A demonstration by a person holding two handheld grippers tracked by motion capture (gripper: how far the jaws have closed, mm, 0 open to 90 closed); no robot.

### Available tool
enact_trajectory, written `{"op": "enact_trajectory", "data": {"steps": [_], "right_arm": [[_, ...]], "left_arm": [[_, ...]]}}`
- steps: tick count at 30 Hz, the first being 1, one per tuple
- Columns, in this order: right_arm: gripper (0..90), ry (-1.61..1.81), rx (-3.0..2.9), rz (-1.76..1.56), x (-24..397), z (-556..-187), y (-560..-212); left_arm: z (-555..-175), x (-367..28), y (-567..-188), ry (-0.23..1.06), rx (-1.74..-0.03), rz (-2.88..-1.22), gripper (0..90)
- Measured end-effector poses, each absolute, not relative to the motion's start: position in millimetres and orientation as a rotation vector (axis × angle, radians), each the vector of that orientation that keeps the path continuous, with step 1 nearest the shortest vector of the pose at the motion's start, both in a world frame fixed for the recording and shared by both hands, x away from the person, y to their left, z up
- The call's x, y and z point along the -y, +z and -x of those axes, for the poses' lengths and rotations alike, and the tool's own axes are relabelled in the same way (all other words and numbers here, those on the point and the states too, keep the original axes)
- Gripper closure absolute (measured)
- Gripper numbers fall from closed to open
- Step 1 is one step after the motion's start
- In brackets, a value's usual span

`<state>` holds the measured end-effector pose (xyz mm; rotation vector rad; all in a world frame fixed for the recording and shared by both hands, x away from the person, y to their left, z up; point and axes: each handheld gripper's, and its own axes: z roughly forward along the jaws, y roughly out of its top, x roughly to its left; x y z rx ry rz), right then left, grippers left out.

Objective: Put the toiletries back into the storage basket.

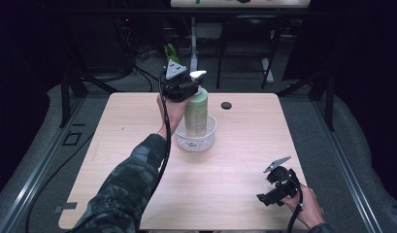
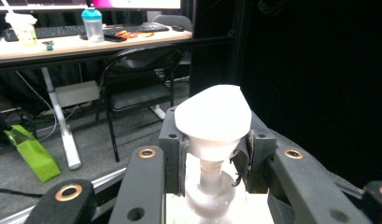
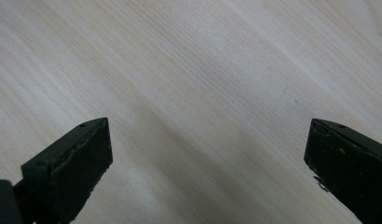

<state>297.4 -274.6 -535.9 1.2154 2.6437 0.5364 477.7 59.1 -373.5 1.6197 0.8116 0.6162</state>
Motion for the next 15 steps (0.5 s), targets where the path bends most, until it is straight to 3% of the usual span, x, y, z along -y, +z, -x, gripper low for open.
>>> {"op": "enact_trajectory", "data": {"steps": [15], "right_arm": [[0.5,0.538,-2.647,-1.223,274,-297,-536]], "left_arm": [[-474,-61,-385,0.63,-0.823,-1.625,67.2]]}}
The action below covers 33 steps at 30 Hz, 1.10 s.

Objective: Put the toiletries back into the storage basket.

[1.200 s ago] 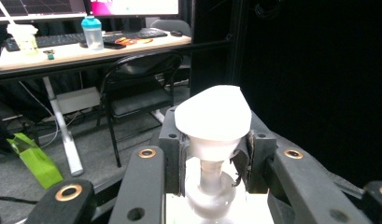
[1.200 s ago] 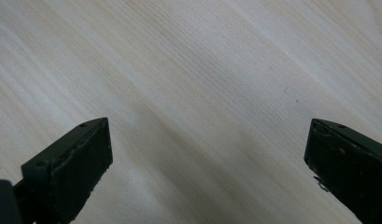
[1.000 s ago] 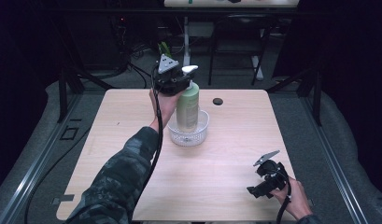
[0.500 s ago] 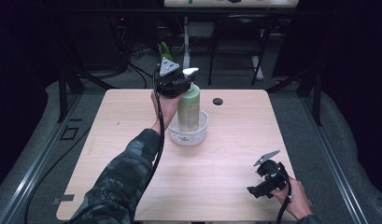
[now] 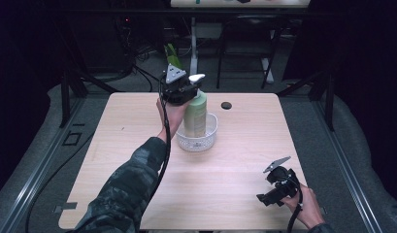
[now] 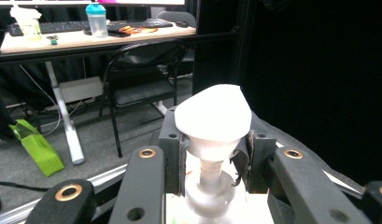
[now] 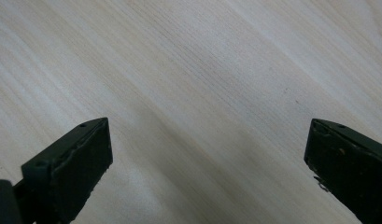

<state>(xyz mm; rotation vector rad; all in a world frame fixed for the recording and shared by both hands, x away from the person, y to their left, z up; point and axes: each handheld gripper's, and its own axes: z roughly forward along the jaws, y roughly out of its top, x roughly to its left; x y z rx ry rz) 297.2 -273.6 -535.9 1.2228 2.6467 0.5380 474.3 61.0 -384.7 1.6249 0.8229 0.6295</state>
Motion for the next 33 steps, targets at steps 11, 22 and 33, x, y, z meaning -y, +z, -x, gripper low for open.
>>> {"op": "enact_trajectory", "data": {"steps": [11,22,33], "right_arm": [[0.6,0.538,-2.645,-1.222,274,-297,-536],[0.5,0.543,-2.648,-1.228,273,-297,-536],[0.6,0.546,-2.649,-1.228,274,-297,-536]], "left_arm": [[-470,-62,-399,0.628,-0.832,-1.63,67.2],[-468,-62,-409,0.629,-0.843,-1.64,67.2],[-467,-61,-417,0.625,-0.845,-1.649,67.1]]}}
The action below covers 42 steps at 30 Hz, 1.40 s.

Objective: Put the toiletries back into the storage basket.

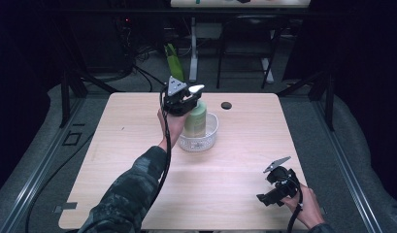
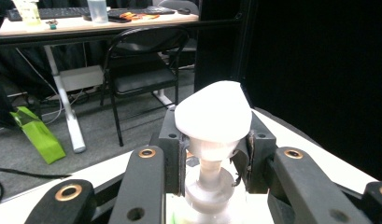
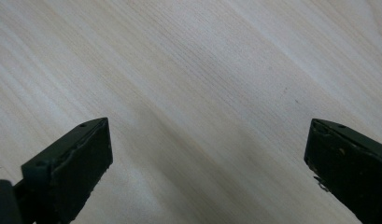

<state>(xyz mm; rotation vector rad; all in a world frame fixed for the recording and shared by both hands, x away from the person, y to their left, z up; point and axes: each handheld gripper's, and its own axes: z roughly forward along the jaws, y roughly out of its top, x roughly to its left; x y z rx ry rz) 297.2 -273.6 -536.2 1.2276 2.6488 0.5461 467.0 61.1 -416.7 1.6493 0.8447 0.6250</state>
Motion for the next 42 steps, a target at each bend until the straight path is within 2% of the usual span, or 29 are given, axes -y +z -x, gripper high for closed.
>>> {"op": "enact_trajectory", "data": {"steps": [30,34,42], "right_arm": [[0.6,0.536,-2.649,-1.215,273,-297,-536],[0.6,0.535,-2.648,-1.221,273,-297,-536],[0.6,0.535,-2.648,-1.217,273,-297,-536]], "left_arm": [[-455,-64,-417,0.615,-0.797,-1.692,66.1],[-454,-64,-416,0.602,-0.801,-1.697,58.8],[-449,-66,-407,0.619,-0.818,-1.715,25.1]]}}
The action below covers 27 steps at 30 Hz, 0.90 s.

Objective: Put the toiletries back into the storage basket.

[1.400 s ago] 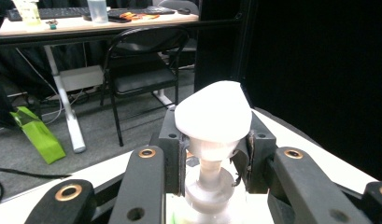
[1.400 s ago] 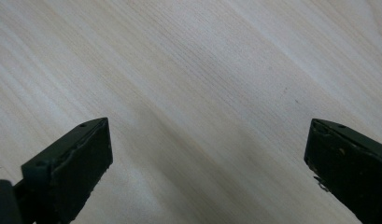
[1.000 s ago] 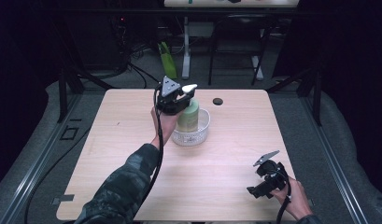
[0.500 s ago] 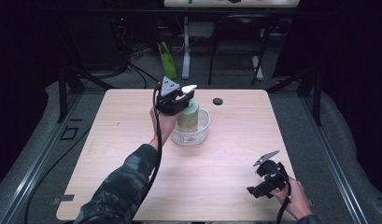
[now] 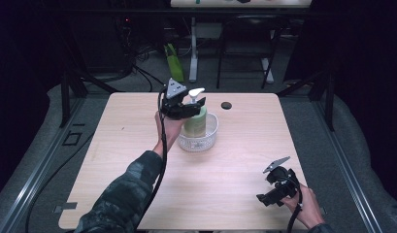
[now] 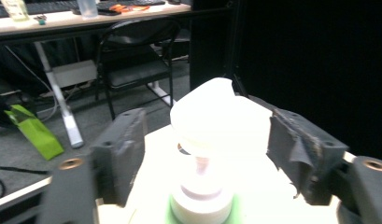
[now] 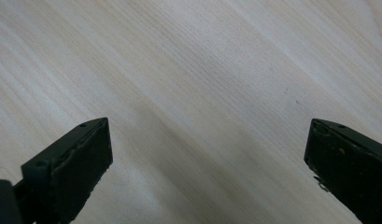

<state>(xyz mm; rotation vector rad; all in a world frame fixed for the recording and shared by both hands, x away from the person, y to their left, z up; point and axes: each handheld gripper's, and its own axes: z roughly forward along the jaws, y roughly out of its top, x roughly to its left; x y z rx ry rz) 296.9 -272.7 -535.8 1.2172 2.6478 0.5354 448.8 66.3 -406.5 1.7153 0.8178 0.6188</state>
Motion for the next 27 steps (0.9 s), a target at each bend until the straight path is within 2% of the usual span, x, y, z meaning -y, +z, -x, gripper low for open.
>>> {"op": "enact_trajectory", "data": {"steps": [6,17,27], "right_arm": [[0.5,0.534,-2.649,-1.215,273,-297,-536],[0.5,0.53,-2.651,-1.205,272,-297,-536],[0.5,0.53,-2.649,-1.211,272,-297,-536]], "left_arm": [[-440,-75,-397,0.633,-0.811,-1.723,16.0],[-417,-93,-379,0.642,-0.789,-1.761,8.4],[-389,-111,-381,0.639,-0.815,-1.812,3.9]]}}
